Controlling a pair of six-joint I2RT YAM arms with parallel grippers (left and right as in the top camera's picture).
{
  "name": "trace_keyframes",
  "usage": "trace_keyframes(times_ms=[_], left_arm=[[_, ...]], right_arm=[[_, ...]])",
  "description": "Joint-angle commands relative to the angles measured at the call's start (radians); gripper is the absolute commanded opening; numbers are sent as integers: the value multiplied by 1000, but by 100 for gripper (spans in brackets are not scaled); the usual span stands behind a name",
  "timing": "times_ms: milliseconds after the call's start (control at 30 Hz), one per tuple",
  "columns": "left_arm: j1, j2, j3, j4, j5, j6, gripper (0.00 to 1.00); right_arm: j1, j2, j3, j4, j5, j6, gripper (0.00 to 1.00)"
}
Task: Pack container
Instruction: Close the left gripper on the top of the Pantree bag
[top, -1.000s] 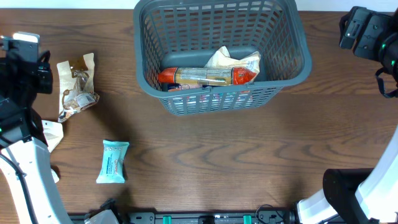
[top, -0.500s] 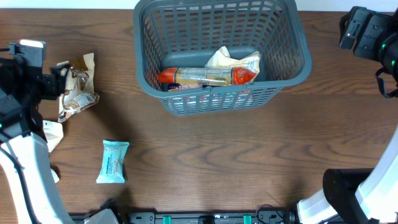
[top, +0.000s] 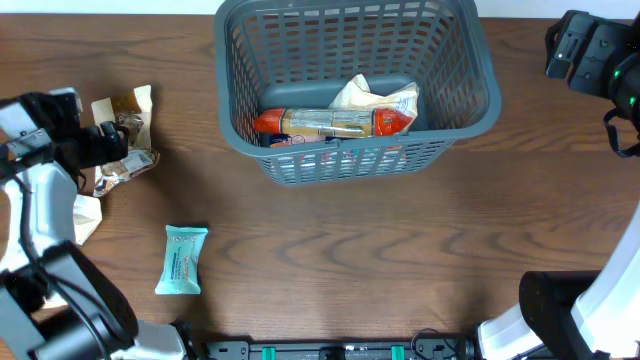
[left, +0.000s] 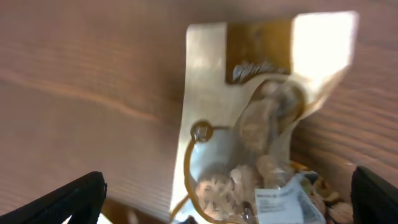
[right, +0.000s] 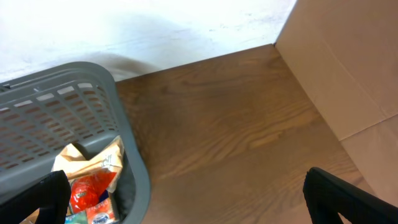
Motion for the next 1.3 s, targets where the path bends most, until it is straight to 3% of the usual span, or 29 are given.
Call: trace_keyframes(times_ms=[0,1133,1200,1267], left_arm=[[3,60,-2,3,-35,-137,99],[-96,339,-2,100,-77,-245,99],[-96,354,-2,99,-77,-245,95],[-96,365,-2,97,-77,-245,82]], right_arm=[[-4,4,-2,-3,-4,-14,99],[-4,4,-2,-3,-45,-7,99],[-4,4,-2,-3,-45,-7,99],[-4,4,-2,-3,-45,-7,99]])
